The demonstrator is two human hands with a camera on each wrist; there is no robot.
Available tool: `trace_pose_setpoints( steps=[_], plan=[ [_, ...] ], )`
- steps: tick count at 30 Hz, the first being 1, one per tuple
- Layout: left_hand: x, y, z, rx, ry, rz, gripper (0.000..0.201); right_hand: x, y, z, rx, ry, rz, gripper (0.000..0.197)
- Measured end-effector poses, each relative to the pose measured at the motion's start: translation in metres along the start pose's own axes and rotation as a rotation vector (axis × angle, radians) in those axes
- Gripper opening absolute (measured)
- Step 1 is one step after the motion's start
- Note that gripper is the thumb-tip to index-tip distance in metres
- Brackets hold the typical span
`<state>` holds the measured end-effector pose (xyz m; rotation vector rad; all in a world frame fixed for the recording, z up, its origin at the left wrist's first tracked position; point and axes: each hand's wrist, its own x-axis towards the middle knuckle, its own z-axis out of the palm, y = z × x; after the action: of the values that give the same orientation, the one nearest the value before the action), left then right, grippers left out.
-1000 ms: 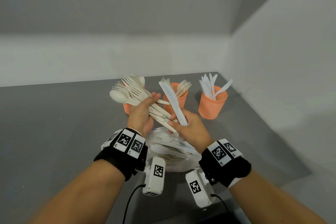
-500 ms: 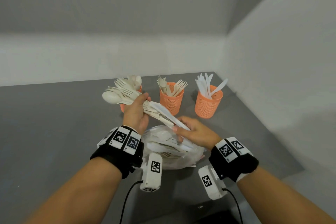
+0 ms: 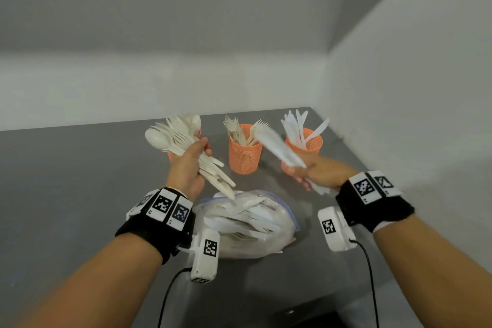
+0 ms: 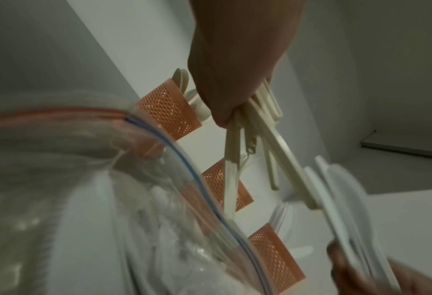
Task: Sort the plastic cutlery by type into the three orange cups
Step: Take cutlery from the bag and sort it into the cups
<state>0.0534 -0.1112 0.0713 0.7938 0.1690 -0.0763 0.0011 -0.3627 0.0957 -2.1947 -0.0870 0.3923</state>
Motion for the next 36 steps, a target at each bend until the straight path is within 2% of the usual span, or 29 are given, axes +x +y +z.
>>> trace_pose_setpoints(
  steps=[2,4,7,9,11,14,18,21,23,25,27,29,31,32,34,36],
  plan=[
    [-0.007,-0.005,0.007,0.071,-0.063,-0.091,0.012,0.013,-0.002,-0.017,0.141,0.273,-0.134,0.012],
    [-0.016,-0.011,0.017,0.12,-0.141,-0.173,0.012,0.027,-0.004,-0.03,0.218,0.523,-0.234,0.017],
    [-0.026,-0.015,0.029,0.219,-0.271,-0.217,0.008,0.048,-0.003,-0.042,0.265,0.745,-0.334,0.012],
    [-0.027,-0.018,0.033,0.259,-0.314,-0.211,0.012,0.063,0.003,-0.045,0.265,0.835,-0.323,0.008],
    [-0.027,-0.018,0.034,0.252,-0.331,-0.216,0.016,0.076,0.012,-0.045,0.308,0.852,-0.272,0.007],
    [-0.026,-0.013,0.033,0.258,-0.346,-0.227,0.022,0.087,0.026,-0.037,0.354,0.768,-0.128,0.016],
    [-0.023,-0.011,0.028,0.339,-0.366,-0.269,0.029,0.091,0.026,-0.035,0.157,0.628,0.032,0.032],
    [-0.022,-0.013,0.027,0.321,-0.388,-0.311,0.024,0.095,0.022,-0.041,0.179,0.571,0.083,0.034],
    [-0.02,-0.014,0.028,0.288,-0.407,-0.327,0.028,0.093,0.019,-0.043,0.183,0.669,-0.019,0.042],
    [-0.019,-0.014,0.029,0.295,-0.42,-0.333,0.031,0.085,0.011,-0.042,0.108,0.854,-0.215,0.051],
    [-0.017,-0.014,0.029,0.318,-0.428,-0.325,0.026,0.073,-0.006,-0.035,0.079,0.955,-0.395,0.045],
    [-0.017,-0.015,0.029,0.336,-0.43,-0.313,0.022,0.059,-0.026,-0.021,0.154,0.855,-0.481,0.029],
    [-0.016,-0.015,0.029,0.348,-0.419,-0.3,0.021,0.044,-0.043,-0.003,0.212,0.582,-0.437,0.017],
    [-0.016,-0.015,0.03,0.331,-0.422,-0.299,0.021,0.038,-0.048,0.006,0.199,0.423,-0.377,0.018],
    [-0.015,-0.016,0.03,0.281,-0.446,-0.296,0.03,0.028,-0.054,0.022,0.098,0.169,-0.268,0.034],
    [-0.016,-0.016,0.029,0.279,-0.454,-0.314,0.039,0.023,-0.057,0.037,0.029,0.028,-0.233,0.046]
  ],
)
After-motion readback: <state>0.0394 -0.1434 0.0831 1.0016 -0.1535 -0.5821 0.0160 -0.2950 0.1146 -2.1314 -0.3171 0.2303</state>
